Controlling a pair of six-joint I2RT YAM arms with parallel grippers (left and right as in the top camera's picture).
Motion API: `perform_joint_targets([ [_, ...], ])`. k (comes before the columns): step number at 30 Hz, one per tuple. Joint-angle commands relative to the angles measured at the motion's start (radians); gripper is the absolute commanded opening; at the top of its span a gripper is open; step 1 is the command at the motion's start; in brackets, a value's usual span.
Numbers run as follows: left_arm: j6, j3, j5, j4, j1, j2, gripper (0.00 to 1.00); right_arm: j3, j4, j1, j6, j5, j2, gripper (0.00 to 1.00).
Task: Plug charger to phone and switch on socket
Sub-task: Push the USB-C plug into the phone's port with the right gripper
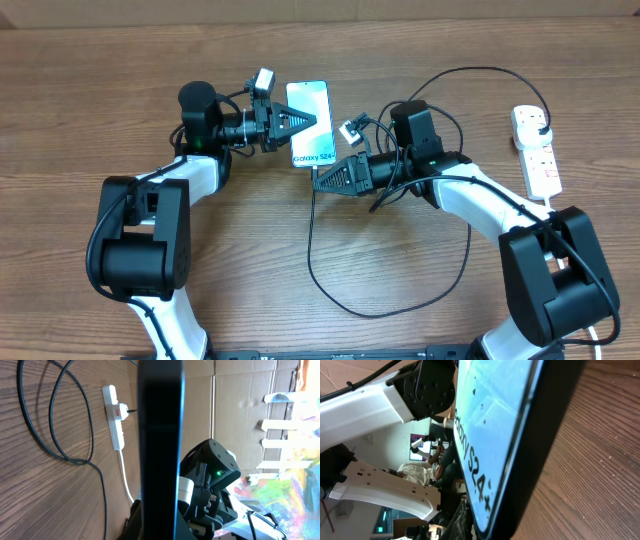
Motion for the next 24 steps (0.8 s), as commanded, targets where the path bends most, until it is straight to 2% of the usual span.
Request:
perform_joint_targets([
  [1,0.023,0.021,0.096,0.010,-0.007,0.009,0.05,-0.004,0.019,-0.010,0.002,0.018,0.007,0.04],
  [24,0.040,0.020,0.140,-0.001,-0.007,0.009,0.04,-0.004,0.039,-0.010,-0.003,0.060,0.007,0.04],
])
